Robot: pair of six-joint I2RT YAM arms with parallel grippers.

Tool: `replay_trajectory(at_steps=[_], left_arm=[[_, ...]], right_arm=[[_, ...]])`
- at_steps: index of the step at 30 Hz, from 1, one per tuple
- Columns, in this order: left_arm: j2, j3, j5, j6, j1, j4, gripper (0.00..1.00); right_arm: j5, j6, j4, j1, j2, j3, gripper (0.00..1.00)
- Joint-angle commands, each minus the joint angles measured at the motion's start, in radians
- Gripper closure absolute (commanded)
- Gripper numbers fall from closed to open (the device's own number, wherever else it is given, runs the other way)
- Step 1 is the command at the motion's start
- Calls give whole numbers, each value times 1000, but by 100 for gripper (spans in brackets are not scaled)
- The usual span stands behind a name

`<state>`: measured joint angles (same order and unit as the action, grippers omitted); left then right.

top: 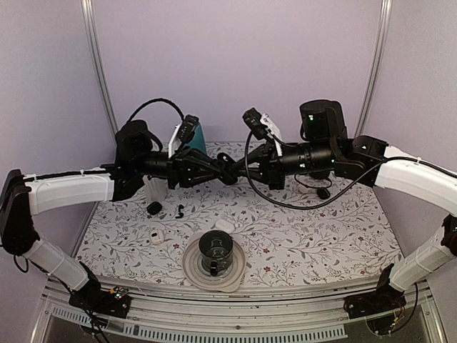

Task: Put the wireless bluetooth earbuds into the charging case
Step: Insert the right earbud into the right side groove of the charging case.

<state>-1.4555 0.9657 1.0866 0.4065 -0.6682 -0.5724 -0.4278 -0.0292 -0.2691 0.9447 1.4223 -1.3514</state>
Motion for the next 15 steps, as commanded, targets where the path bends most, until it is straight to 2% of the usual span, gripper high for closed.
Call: replay_trajectory(at_steps=[1,8,15], left_arm=[[33,-2,-16,39,-18,-125,100],[37,-5,-24,68,-18,-165,100],[41,-9,-50,47,-17,-137,100]], right_arm=[[55,-23,-39,18,31,-15,97],[80,-33,-60,32,54,-30,96],[120,-26,-61,36,47,-42,86]])
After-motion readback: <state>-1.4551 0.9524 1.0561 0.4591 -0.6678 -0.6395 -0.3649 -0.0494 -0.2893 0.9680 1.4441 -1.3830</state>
